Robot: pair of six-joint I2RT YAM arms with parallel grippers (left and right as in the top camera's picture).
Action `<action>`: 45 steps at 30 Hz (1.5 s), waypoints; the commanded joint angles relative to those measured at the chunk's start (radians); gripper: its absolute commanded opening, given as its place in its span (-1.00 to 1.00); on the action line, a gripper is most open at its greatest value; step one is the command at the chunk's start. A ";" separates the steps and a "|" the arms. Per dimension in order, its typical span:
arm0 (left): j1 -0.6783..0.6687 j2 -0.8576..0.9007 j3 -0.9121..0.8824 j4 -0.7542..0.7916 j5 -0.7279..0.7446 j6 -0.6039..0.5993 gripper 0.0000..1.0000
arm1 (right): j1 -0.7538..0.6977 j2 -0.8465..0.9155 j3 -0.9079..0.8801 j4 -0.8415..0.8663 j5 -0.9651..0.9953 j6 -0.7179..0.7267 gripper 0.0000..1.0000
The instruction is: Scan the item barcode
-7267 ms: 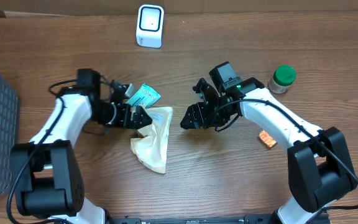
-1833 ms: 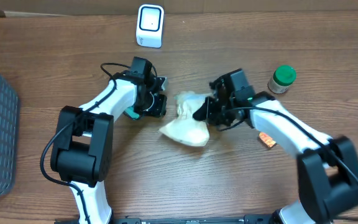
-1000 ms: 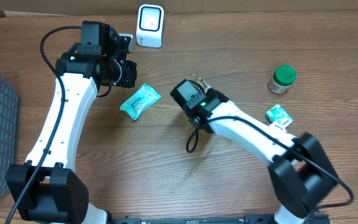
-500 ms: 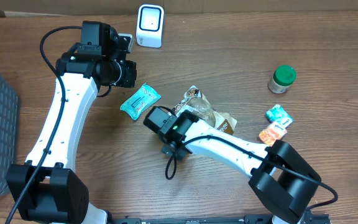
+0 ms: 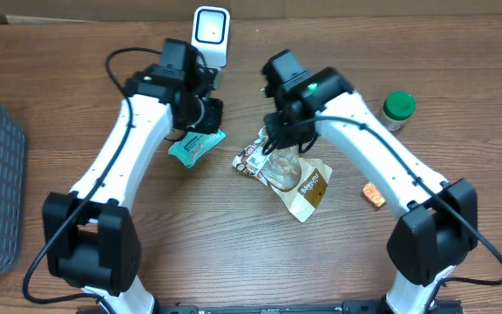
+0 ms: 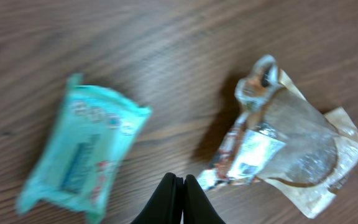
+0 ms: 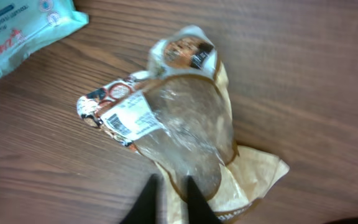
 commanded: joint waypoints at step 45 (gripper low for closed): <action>-0.183 0.264 -0.014 0.130 0.072 -0.114 -0.81 | -0.198 0.021 -0.426 0.343 -0.103 0.349 -0.79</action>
